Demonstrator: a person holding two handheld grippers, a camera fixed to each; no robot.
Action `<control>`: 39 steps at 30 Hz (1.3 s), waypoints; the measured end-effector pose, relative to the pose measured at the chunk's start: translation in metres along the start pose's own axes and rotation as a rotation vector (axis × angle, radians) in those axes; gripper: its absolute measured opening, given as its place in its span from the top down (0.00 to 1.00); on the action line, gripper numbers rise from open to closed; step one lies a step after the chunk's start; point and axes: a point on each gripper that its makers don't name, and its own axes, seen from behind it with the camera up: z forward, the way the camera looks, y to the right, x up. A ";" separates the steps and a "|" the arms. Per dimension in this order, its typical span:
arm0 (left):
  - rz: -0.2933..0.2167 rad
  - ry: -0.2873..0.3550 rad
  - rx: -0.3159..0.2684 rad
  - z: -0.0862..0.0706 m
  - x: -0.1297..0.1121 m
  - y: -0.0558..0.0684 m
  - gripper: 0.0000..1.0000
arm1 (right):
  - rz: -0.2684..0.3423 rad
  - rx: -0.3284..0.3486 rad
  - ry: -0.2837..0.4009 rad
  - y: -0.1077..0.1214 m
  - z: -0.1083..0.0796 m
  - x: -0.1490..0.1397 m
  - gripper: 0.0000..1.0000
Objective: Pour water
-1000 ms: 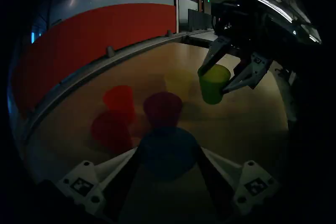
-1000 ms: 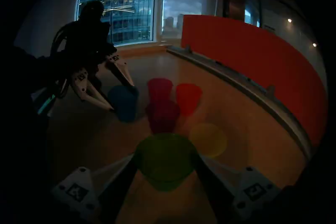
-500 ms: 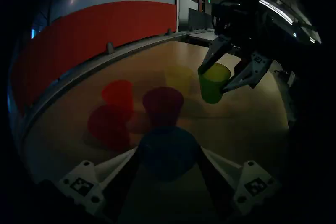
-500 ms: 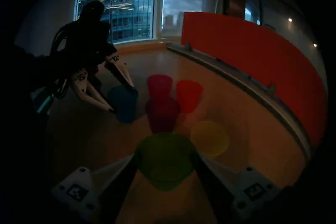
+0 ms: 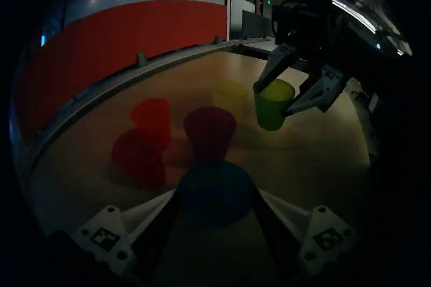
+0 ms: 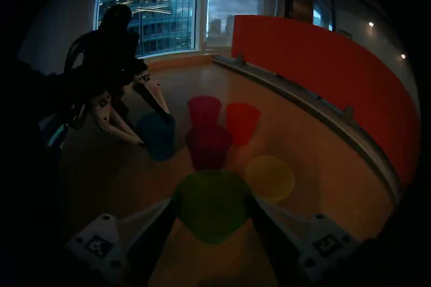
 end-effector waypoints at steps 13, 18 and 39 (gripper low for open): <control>0.010 -0.033 0.005 0.001 -0.007 0.000 0.06 | 0.010 0.001 0.005 -0.002 0.002 -0.002 0.04; -0.009 -0.037 -0.006 -0.001 -0.008 0.001 0.02 | 0.018 0.003 0.004 -0.004 0.005 -0.007 0.03; -0.061 -0.032 0.035 -0.023 -0.026 -0.005 0.00 | 0.044 0.018 0.010 -0.018 0.027 -0.016 0.02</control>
